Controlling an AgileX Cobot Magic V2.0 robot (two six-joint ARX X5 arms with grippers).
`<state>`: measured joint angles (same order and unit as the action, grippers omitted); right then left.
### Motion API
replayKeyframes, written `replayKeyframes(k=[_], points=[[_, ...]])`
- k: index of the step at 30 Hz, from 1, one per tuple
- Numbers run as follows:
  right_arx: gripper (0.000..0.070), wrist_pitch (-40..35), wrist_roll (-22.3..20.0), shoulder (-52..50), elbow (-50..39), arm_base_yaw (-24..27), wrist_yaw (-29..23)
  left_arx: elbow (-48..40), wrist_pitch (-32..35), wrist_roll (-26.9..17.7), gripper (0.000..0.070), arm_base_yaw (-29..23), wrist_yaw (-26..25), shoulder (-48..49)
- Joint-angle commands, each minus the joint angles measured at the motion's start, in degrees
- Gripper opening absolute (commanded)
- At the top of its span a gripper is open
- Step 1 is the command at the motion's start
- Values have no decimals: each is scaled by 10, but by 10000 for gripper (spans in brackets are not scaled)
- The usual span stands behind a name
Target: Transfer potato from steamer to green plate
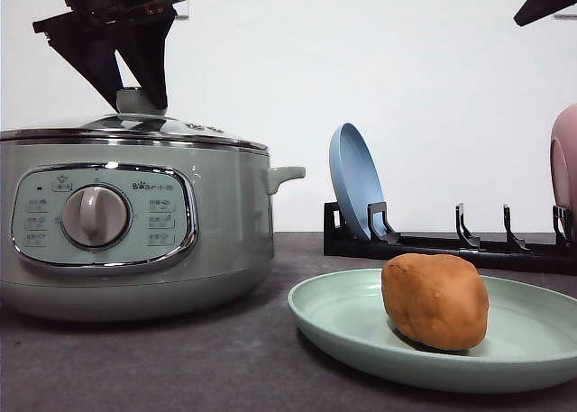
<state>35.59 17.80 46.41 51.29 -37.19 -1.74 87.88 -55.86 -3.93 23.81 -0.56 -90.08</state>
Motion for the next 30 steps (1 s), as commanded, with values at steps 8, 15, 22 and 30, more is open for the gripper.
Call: replayKeyframes(k=[8,15,22,30], points=[[569,-4,-7,2,10,-5,-2,9,3,3,485,3,1,2],[569,-4,-12,2,10,-5,1,17,6,15,484,5,1,50],[568,5,-22,2,10,-5,30,17,-22,21,472,9,-11,132],[564,36,-24,2,10,-5,126,17,-91,21,393,13,-94,215]])
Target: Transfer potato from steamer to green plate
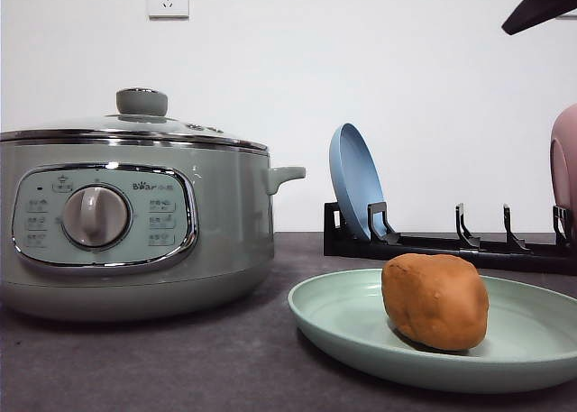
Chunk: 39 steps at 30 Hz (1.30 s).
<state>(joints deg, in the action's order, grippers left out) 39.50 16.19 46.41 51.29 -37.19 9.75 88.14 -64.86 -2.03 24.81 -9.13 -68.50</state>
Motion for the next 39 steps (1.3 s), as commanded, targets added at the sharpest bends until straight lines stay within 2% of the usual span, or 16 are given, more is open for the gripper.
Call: replayKeyframes(k=[1,3,4,6,7,8,36,39], points=[[543,-1,-8,2,10,-5,21,15,-7,2,338,3,-13,6],[480,0,-8,2,10,-5,37,15,-18,4,209,3,-17,18],[401,0,-8,2,10,-5,42,15,-21,5,117,3,-17,22],[153,0,-8,2,10,-5,52,15,-28,9,1,3,-17,30],[49,0,-8,2,10,-6,52,15,-30,10,1,3,-17,33],[0,0,-9,2,10,-6,52,15,-32,11,2,3,-17,35],[0,-4,-12,2,10,-5,52,15,-31,14,2,2,-17,44],[0,-4,-12,2,10,-5,52,14,-18,0,2,-8,-16,63]])
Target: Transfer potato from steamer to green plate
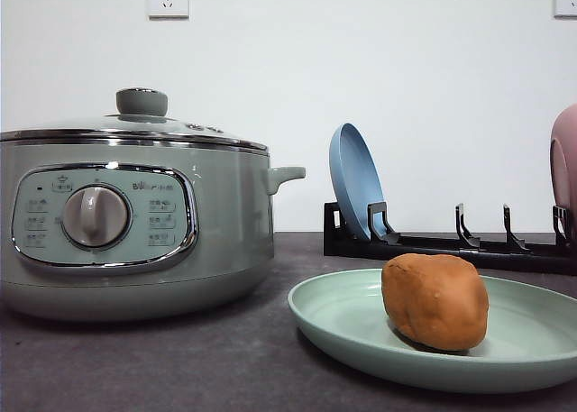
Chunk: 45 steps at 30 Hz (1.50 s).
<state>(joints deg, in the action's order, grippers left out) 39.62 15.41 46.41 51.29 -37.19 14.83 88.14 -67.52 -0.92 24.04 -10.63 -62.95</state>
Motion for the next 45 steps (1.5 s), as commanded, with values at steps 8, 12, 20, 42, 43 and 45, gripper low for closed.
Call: replayKeyframes(k=[8,12,20,42,43,45], points=[[0,-6,-5,2,10,-5,1,-39,228,-45,2,-104,-1,125],[0,-6,-5,2,10,-5,1,-136,372,-60,2,-163,14,210],[0,-6,-5,2,10,-5,1,-396,578,-74,2,-236,75,382],[0,-6,-5,2,10,-5,1,-799,624,-74,2,-263,83,612],[0,-6,-5,2,10,-5,1,-806,624,-74,2,-263,83,616],[0,-6,-5,2,10,-5,1,-818,622,-74,2,-263,83,622]])
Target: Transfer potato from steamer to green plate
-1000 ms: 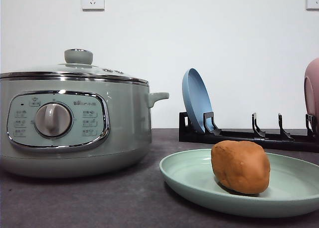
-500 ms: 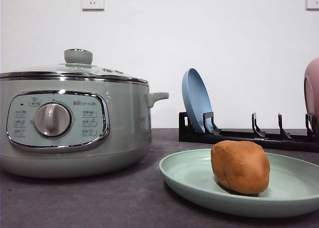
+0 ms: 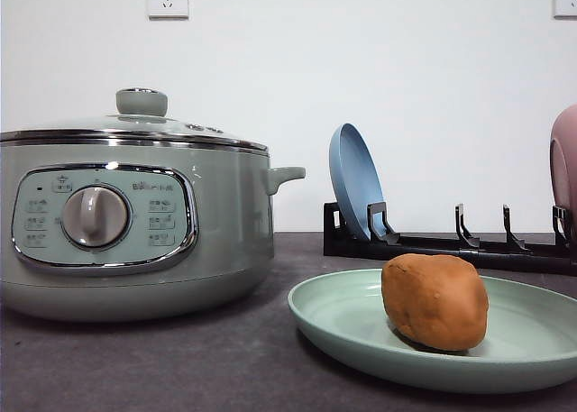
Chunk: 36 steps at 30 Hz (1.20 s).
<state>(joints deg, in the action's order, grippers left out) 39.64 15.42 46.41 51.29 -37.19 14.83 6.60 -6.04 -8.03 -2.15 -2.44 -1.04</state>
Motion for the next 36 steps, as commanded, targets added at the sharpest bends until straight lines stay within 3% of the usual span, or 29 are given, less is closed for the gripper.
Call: replayKeyframes(k=[1,16,22,36], points=[[0,-6,-5,2,10,-5,1,-7,4,-3,2,-1,2,6],[0,-6,-5,2,10,-5,1,-59,-7,6,2,-1,1,9],[0,-6,-5,2,10,-5,1,-59,-47,34,2,-1,1,9],[0,-6,-5,2,10,-5,1,-59,-47,34,2,-1,1,9]])
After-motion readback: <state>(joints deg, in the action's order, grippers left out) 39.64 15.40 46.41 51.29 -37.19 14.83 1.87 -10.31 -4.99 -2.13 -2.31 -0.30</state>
